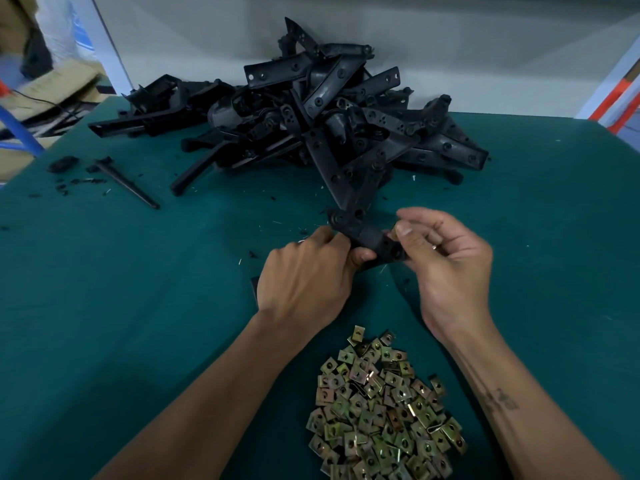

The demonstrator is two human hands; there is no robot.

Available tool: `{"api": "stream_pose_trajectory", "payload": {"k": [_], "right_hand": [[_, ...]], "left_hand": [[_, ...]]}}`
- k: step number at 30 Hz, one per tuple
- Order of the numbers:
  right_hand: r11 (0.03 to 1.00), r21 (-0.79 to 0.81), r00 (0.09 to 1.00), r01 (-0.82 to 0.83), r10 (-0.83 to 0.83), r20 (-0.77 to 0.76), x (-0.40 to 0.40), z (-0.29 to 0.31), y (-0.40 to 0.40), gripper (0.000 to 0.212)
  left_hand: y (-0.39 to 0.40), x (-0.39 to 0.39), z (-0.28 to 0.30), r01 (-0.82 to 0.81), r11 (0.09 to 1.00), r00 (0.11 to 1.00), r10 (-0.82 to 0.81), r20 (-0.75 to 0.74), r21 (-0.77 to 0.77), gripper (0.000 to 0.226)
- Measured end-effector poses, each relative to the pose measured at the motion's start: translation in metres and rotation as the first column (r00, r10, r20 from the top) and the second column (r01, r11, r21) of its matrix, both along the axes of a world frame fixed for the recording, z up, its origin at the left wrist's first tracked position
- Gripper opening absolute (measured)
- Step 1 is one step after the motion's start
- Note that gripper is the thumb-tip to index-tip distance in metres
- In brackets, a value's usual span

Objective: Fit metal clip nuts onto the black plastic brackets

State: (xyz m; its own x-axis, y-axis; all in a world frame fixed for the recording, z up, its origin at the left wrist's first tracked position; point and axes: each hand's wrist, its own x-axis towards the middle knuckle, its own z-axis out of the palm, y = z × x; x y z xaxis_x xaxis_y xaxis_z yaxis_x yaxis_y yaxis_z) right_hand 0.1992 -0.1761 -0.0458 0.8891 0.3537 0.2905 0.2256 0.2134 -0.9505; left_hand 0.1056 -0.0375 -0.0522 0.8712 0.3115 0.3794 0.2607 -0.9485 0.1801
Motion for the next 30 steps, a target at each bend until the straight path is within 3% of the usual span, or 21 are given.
{"api": "stream_pose_trajectory", "payload": {"k": [3, 15, 20, 25, 30], "right_hand": [[1.000, -0.011, 0.997, 0.002, -0.001, 0.076, -0.001, 0.001, 0.000, 0.019], [1.000, -0.014, 1.000, -0.023, 0.023, 0.010, -0.002, -0.001, -0.001, 0.019], [0.996, -0.031, 0.993, -0.084, 0.082, -0.083, 0.002, 0.003, -0.005, 0.021], [0.998, 0.052, 0.968, -0.046, 0.057, -0.243, -0.002, 0.007, -0.003, 0.015], [0.997, 0.068, 0.956, -0.033, 0.051, -0.289, -0.007, 0.010, 0.000, 0.018]], "left_hand": [[0.000, 0.000, 0.000, -0.002, 1.000, 1.000, 0.002, -0.010, -0.006, 0.065], [0.000, -0.001, 0.000, 0.005, 1.000, 1.000, -0.005, -0.018, -0.012, 0.063], [-0.001, 0.000, -0.001, -0.009, 1.000, 0.999, 0.008, -0.032, -0.012, 0.061], [-0.001, 0.000, -0.001, -0.024, 1.000, 0.999, 0.024, -0.021, -0.010, 0.060], [-0.001, 0.000, -0.001, -0.010, 1.000, 1.000, 0.011, 0.006, -0.010, 0.060]]}}
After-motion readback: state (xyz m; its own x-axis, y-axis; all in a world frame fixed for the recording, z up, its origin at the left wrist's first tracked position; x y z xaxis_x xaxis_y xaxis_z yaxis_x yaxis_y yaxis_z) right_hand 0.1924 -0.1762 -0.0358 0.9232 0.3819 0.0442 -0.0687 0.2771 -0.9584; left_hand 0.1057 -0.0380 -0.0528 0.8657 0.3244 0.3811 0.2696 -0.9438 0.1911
